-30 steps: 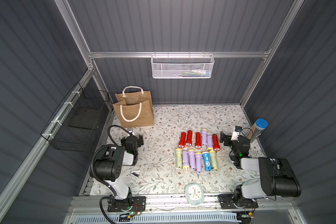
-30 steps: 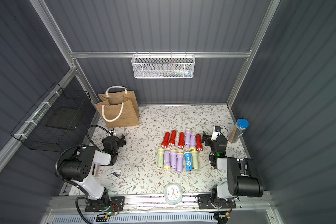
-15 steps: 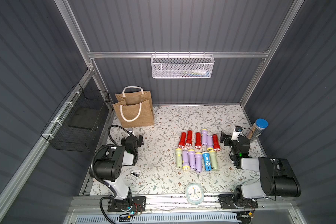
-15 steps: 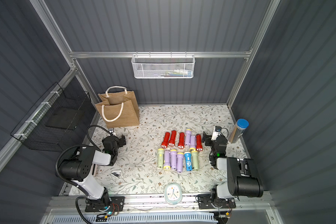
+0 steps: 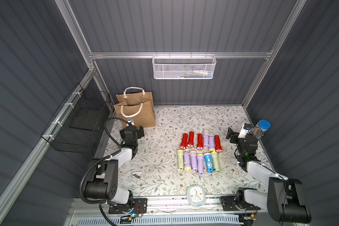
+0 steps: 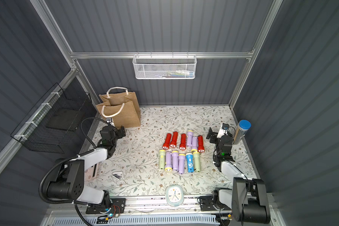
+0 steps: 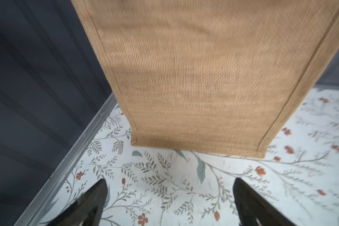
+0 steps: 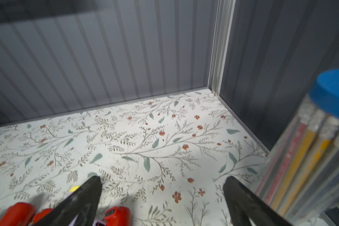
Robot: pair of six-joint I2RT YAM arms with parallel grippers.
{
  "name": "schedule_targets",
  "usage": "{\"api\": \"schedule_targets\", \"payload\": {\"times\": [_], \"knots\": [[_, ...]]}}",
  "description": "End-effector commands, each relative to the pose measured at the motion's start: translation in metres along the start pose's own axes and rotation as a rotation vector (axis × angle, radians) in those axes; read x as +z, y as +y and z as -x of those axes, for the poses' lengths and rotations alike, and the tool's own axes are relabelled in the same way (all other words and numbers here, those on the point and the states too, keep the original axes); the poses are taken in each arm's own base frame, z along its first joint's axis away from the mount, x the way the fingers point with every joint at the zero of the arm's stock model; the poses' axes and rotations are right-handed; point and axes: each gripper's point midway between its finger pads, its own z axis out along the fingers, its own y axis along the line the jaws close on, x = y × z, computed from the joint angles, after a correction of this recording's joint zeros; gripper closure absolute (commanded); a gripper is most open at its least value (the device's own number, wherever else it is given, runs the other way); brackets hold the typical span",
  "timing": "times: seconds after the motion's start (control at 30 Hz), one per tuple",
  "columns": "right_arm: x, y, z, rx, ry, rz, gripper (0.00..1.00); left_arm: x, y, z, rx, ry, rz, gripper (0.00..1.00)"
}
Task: Put the flashlights into the tote bags
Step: Move the canvas bag to the center of the board.
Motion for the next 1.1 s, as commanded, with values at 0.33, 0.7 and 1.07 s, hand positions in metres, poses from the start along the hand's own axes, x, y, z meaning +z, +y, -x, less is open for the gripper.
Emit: {"api": "schedule_targets", "payload": {"times": [0.33,0.7,1.07], "knots": [[0.015,0.092,0.064,-0.101,0.092,0.175,0.01,-0.068,-0.035,0.048,-0.083,0.089,-0.128,0.0],[0.017,0.131,0.089,-0.033,0.169,0.312,0.01,-0.105,-0.045,0.04,-0.135,0.199,-0.206,0.0],[0.008,0.146,0.089,0.016,0.242,0.396,0.01,-0.057,-0.069,0.155,-0.088,0.23,-0.113,0.0]]}}
